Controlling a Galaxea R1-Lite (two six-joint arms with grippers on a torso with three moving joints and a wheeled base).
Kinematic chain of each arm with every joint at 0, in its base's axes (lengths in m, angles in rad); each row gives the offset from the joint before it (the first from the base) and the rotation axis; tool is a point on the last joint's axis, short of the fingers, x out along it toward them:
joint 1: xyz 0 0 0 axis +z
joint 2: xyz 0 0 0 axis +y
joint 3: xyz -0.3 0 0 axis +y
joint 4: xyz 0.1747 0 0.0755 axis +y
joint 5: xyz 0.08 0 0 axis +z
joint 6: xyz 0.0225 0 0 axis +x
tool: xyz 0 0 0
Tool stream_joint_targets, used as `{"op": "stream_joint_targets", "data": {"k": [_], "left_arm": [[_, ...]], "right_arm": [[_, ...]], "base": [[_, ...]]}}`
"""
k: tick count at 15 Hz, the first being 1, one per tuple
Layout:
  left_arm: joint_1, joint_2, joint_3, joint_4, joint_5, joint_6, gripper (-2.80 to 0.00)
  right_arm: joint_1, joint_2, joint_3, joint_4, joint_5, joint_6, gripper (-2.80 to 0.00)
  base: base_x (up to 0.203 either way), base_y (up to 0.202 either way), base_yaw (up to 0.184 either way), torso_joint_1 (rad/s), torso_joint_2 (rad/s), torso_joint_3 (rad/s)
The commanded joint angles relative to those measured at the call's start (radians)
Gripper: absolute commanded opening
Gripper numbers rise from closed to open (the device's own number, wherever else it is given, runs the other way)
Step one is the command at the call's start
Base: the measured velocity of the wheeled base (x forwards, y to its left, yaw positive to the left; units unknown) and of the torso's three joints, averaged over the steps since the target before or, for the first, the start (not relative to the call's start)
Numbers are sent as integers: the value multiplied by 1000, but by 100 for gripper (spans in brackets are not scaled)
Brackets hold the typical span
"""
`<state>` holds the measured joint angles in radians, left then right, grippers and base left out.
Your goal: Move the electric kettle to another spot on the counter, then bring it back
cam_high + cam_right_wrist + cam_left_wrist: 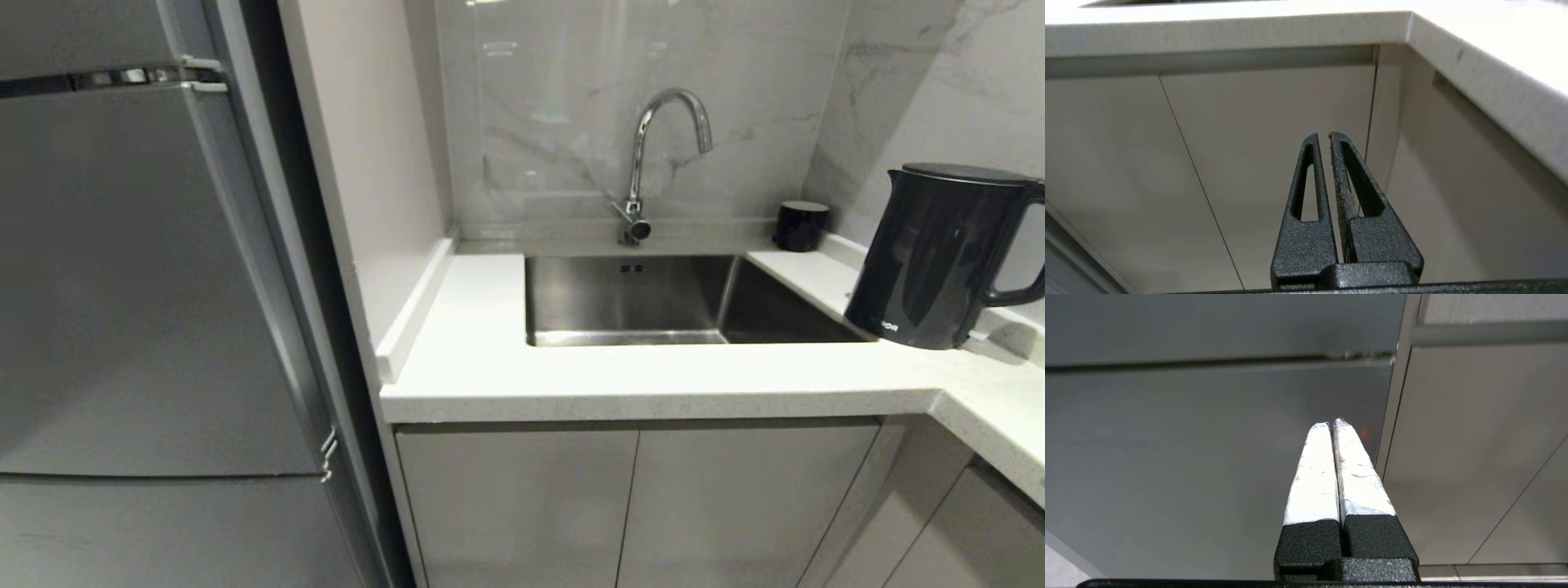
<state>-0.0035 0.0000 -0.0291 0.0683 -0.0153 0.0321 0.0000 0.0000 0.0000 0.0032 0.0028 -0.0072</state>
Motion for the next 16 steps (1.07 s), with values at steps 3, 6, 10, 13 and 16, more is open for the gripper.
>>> {"op": "stream_joint_targets", "data": {"k": [3, 6, 10, 13, 16], "left_arm": [[0, 2, 0, 1, 0, 0, -280], [0, 2, 0, 1, 0, 0, -280], [0, 2, 0, 1, 0, 0, -280], [0, 2, 0, 1, 0, 0, -280], [0, 2, 0, 1, 0, 0, -280]], "right_arm": [[0, 2, 0, 0, 0, 0, -280], [0, 2, 0, 0, 0, 0, -280], [0, 2, 0, 0, 0, 0, -280], [0, 1, 0, 0, 0, 0, -280], [0, 0, 0, 0, 0, -4, -280]], "base": [[0, 0, 0, -25, 421, 369], [0, 0, 0, 1, 28, 7], [0, 0, 0, 0, 0, 0], [0, 0, 0, 0, 0, 0], [0, 0, 0, -14, 18, 18]]}}
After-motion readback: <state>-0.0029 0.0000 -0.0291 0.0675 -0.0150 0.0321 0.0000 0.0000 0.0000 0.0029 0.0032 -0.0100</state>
